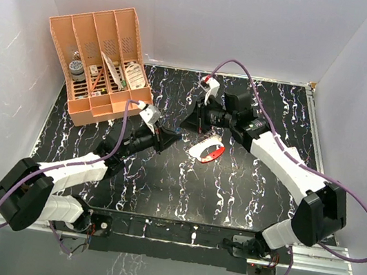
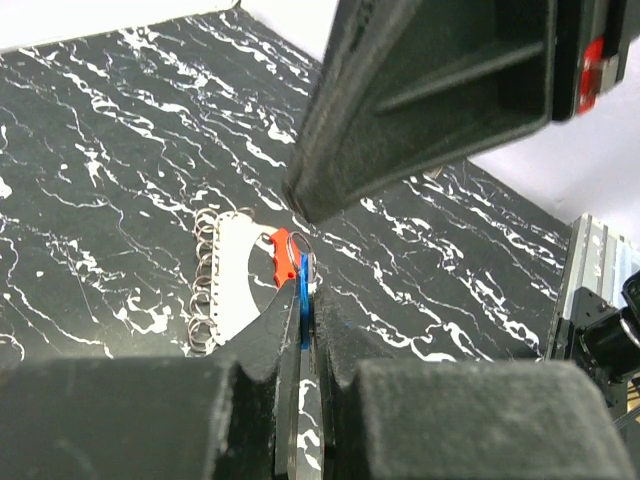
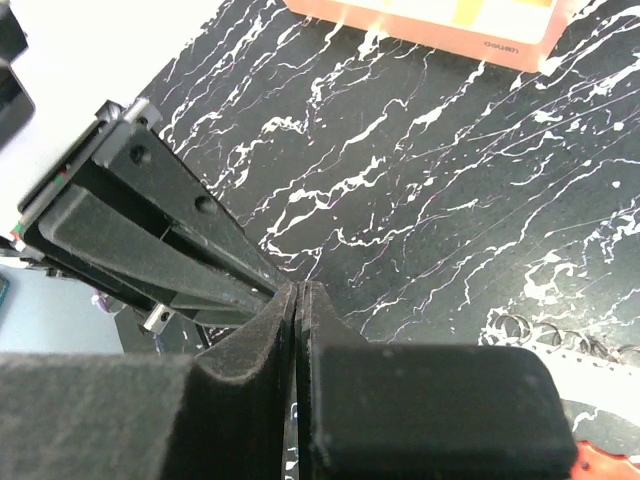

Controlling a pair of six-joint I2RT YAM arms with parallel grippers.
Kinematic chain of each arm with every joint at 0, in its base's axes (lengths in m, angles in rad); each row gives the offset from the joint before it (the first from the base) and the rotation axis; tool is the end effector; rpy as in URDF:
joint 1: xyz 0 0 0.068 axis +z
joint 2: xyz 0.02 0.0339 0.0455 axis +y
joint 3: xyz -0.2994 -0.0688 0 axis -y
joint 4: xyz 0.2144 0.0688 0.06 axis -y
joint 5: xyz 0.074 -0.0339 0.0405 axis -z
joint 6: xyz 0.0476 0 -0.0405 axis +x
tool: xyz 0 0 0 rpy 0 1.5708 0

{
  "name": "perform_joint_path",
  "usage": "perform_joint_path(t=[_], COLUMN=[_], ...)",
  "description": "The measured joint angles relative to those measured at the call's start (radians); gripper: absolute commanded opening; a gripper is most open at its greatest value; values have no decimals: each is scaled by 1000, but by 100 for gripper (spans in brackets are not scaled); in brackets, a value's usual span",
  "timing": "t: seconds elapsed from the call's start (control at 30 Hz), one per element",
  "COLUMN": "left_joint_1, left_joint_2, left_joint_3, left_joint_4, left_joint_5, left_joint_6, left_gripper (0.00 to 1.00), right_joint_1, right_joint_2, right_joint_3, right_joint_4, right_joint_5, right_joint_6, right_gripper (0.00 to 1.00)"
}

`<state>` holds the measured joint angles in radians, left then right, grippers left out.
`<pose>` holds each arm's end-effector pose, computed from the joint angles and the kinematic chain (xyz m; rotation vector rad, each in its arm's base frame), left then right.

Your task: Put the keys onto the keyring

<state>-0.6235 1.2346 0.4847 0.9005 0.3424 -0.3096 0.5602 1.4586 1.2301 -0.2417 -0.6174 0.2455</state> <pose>0.1827 -0.1511 0.3117 0.5248 1.4140 -1.0020 0.2475 0.1878 0.3698 -0.7337 2.0065 1.1194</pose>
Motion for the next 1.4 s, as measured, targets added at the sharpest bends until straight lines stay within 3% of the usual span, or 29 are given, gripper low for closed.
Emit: perform_joint_path(t=[0.27,0.3,0.37,0.4,0.47,0.7,0.87,1.2,1.4], left_joint_1=[1,1,1,1,1,1,1,3,6], left_joint_2=[0,0,0,0,-2,-6,-6,10,24], left_joint_3=[0,0,0,0,0,-10,-10,-12,-12], left_joint_4=[-87,-94,-93,-89,-83,-24,13,63,79], left_joint_5=[34,35,34,33,27,-1,-3,8,13], left_joint_6=[40,43,44,44,40,16,-6,-44,-57], left_gripper=[0,0,0,0,0,0,0,0,0], right_joint_1=[-12,-12,-12,-13,-17,-38,-40,-40,-42], right_joint_2=[73,81,87,87,85,34,32,17,16], right_joint_3=[131,141,148,148,134,-53,-88,-131,-132], right_joint_4=[-102,-107,-116,-123,-109,38,100,220,225], right_joint_5=[1,1,3,5,5,-54,-100,-149,-149], right_joint_6=[-57,-62,-68,-63,-56,22,60,108,109], right_gripper=[2,9,37,45,47,46,42,16,11])
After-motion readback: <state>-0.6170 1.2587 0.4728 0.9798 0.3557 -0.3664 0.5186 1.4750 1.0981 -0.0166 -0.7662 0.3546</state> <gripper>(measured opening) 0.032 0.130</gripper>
